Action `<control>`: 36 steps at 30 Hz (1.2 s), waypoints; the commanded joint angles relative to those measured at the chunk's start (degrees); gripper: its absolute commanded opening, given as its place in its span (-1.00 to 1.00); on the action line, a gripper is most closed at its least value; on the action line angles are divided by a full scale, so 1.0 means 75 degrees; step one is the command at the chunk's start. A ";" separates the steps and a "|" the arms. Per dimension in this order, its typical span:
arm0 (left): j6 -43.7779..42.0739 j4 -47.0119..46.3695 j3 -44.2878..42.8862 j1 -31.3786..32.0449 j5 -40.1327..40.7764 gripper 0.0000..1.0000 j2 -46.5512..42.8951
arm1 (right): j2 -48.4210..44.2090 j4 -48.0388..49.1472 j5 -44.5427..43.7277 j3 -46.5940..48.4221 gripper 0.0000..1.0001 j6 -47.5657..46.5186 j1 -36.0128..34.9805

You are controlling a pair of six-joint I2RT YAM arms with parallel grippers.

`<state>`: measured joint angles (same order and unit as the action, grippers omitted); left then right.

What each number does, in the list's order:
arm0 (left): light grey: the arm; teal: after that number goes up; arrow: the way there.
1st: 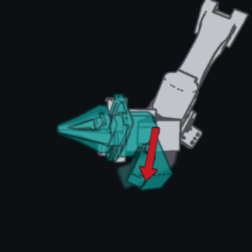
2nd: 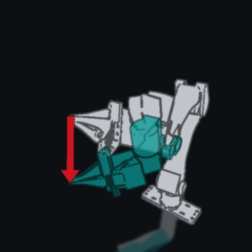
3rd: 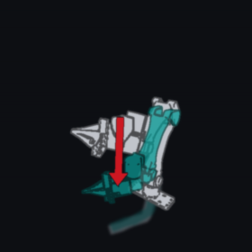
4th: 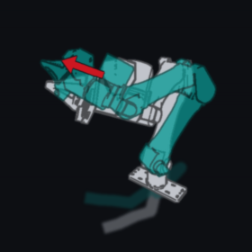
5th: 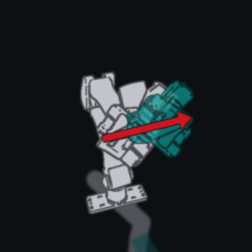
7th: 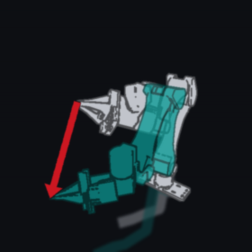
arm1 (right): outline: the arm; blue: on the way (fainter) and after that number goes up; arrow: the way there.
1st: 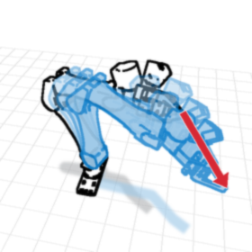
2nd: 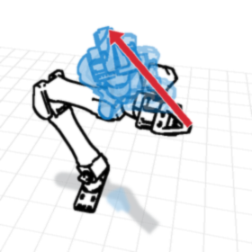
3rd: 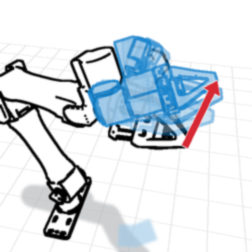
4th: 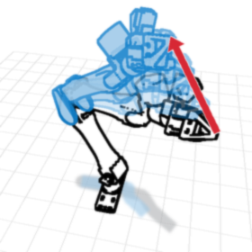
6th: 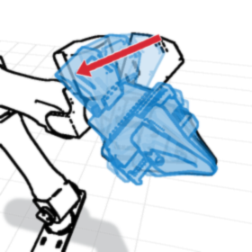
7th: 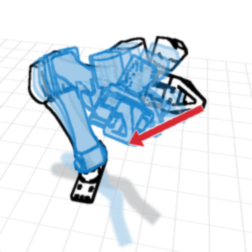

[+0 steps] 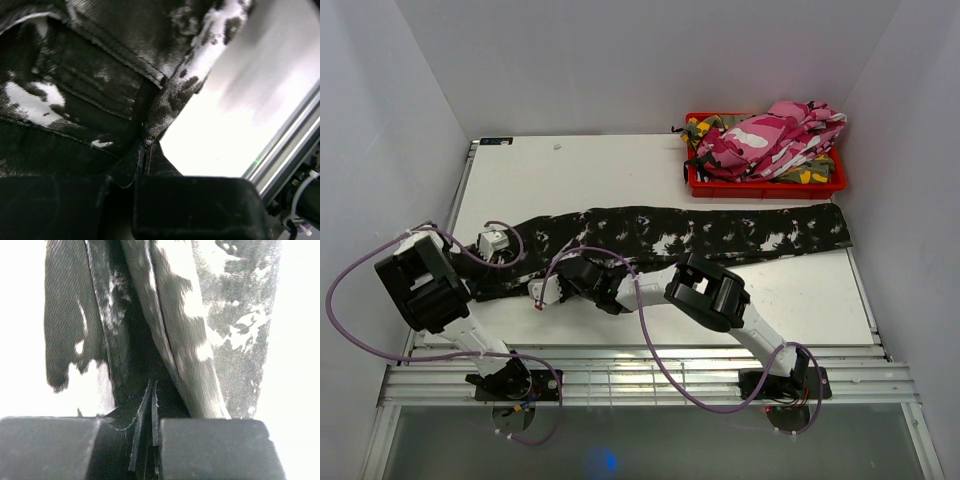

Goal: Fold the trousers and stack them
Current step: Fold the trousers

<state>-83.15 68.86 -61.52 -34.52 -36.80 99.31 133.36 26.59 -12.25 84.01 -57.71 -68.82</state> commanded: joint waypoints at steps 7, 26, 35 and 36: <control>0.0903 -0.1482 -0.0364 -0.0354 0.0617 -1.00 0.1266 | -0.1151 -0.1738 0.1117 -0.0596 -0.67 0.0019 -0.0059; 0.0388 -0.1224 -0.0493 -0.0366 0.0617 -1.00 0.0669 | -0.3262 -0.4951 0.2361 -0.1275 -0.22 0.0641 0.1909; 0.0294 -0.1084 -0.0692 -0.0354 0.0711 -1.00 0.0704 | -0.3074 -0.5197 0.2547 -0.1568 -0.26 0.0078 0.2531; 0.0306 -0.1084 -0.0704 -0.0366 0.0722 -1.00 0.0716 | -0.3040 -0.5267 0.2594 -0.1568 -0.24 0.0055 0.2543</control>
<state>-78.30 66.65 -65.41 -36.49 -35.53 105.91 110.32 -11.18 5.06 72.18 -55.72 -49.78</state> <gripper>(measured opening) 0.022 0.374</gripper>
